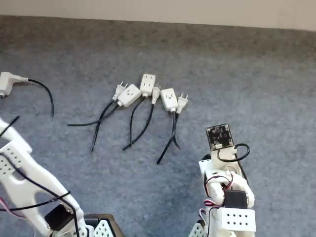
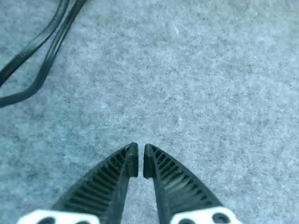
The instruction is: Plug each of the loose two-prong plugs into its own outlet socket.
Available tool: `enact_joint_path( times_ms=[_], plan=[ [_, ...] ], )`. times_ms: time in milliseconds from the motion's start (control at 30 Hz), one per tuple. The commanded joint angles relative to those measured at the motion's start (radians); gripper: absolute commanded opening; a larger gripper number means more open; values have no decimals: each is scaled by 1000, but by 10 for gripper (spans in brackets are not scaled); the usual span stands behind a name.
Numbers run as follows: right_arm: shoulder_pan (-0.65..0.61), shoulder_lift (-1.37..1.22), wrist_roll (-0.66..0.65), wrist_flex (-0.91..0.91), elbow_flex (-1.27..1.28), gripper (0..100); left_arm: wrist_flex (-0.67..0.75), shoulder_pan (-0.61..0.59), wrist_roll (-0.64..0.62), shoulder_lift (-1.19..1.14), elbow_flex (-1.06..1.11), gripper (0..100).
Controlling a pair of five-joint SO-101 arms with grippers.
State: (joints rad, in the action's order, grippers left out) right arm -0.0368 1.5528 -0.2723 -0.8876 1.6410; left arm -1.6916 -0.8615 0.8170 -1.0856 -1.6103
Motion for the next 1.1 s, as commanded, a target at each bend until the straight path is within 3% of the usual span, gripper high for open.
enact_joint_path(
  times_ms=[0,200,367,600,800,967,1067],
  plan=[
    [-2,16,5,21,12,33,-72,183,-44,156,-50,287],
    [-2,16,5,22,13,33,-77,452,-319,182,42,287],
    [-2,16,3,22,13,33,-71,720,-327,182,332,287],
    [-2,16,-25,27,13,33,-69,943,-327,176,357,221],
    [-2,16,-25,27,13,33,-31,1003,-334,174,360,201],
    [-4,16,-25,25,13,33,157,989,-574,160,378,204],
    [-4,16,-25,24,13,33,216,997,-594,113,389,204]
  ],
)
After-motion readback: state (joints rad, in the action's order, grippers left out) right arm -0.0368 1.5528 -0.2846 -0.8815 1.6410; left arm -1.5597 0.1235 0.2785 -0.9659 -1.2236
